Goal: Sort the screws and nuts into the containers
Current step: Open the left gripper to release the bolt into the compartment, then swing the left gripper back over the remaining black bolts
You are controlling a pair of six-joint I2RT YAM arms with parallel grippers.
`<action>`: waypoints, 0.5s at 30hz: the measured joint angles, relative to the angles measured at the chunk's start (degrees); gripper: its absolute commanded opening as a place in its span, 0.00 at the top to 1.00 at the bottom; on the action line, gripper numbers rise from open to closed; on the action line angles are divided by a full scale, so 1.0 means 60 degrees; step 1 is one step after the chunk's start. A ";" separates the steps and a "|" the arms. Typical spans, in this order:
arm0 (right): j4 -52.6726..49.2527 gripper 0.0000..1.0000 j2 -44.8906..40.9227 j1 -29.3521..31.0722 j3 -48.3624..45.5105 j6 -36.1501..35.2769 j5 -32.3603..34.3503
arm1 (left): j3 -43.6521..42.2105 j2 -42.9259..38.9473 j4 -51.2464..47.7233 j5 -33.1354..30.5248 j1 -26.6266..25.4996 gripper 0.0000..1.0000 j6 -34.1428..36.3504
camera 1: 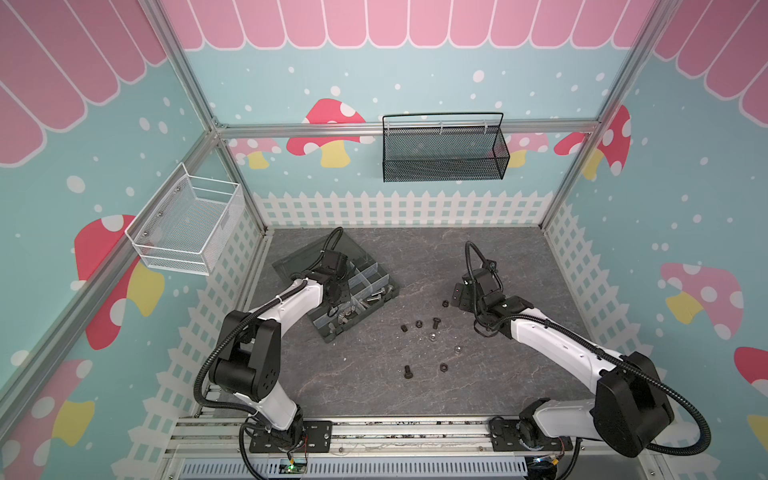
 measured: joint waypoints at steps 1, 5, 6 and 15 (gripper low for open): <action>0.0000 0.02 0.0007 0.0000 0.0000 -0.0007 -0.0004 | -0.0098 -0.0222 0.0004 0.0036 -0.0029 0.66 -0.0051; 0.0000 0.02 0.0025 0.0000 0.0000 -0.0058 -0.0007 | -0.0576 -0.1552 0.0047 0.0113 -0.0576 0.58 -0.0350; 0.0004 0.02 0.0033 0.0000 0.0004 -0.0066 -0.0004 | -0.0667 -0.1843 0.0069 0.0146 -0.0794 0.56 -0.0412; -0.0004 0.02 0.0193 -0.0102 0.0164 -0.0084 -0.0051 | -0.2222 -0.3493 0.0353 0.0215 -0.4444 0.42 -0.1351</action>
